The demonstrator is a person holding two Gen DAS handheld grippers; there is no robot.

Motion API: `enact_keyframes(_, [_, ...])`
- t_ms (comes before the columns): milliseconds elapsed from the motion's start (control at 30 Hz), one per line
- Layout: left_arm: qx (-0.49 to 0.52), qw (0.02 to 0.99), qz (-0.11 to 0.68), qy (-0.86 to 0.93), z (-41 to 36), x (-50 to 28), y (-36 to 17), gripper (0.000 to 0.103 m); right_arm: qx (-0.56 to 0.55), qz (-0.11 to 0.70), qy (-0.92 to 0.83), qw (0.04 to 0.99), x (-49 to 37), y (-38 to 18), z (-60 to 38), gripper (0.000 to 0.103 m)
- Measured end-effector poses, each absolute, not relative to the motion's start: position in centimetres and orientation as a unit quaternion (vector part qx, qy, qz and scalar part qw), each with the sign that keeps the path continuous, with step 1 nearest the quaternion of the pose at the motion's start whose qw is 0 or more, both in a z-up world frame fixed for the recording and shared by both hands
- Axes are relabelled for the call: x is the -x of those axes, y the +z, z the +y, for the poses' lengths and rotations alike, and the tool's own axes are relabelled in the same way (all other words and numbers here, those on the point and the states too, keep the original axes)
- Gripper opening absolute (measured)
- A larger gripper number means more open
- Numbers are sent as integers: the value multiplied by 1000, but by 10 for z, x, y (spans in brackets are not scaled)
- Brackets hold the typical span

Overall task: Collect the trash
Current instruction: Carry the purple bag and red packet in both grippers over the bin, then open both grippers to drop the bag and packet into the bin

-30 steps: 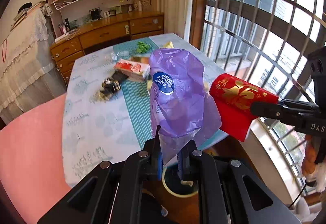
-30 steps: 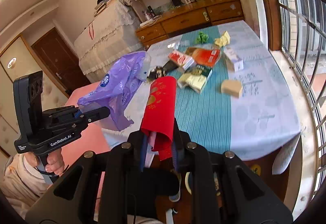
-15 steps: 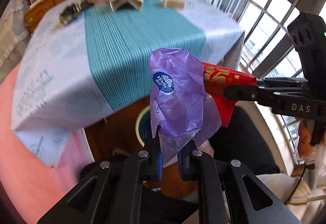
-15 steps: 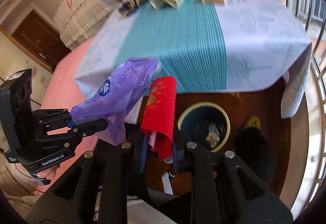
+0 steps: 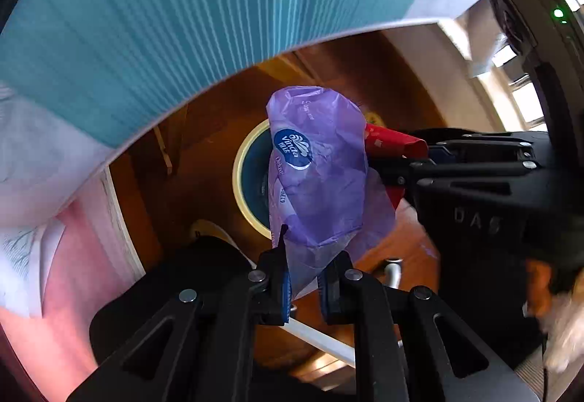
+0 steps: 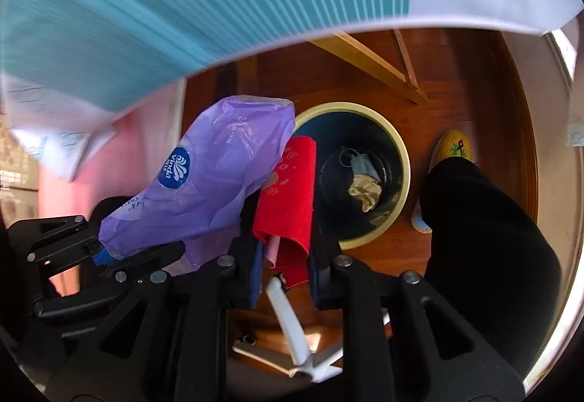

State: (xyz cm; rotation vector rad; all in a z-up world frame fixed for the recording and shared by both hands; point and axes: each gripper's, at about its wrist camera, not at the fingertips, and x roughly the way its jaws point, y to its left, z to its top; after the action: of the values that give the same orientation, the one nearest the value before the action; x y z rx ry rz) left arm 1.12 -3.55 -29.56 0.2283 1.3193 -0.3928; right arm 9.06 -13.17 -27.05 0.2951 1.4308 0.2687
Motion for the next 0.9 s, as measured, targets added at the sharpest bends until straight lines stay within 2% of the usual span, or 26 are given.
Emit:
enact_keyframes(300, [-68,761,634,-117,-36,-40,-379,11,-155,665,76,726,-111,-359,-144,18])
enact_keyframes(500, [-47,751,649,-112,-34,-34,-409,11,-166,683,68,708,-117,-393,-147,20])
enact_keyframes(567, [-49,745,655,-114,-39,-36,-414,11,-168,686,62,705,-118,-395,-146,34])
enact_keyframes(633, [-53,742,658,-113,-42,-37,-416,13,-176,685,54,705,-120,-395,-148,44])
enact_keyframes(667, [-55,744,657,-112,-39,-39,-419,15,-179,682,52,707,-120,-396,-150,49])
enact_keyframes(733, [-59,744,656,-112,-43,-48,-420,33,-181,679,46,710,-121,-396,-152,55])
enact_keyframes(900, [-74,748,650,-109,-53,-58,-418,59,-185,682,36,707,-122,-398,-155,55])
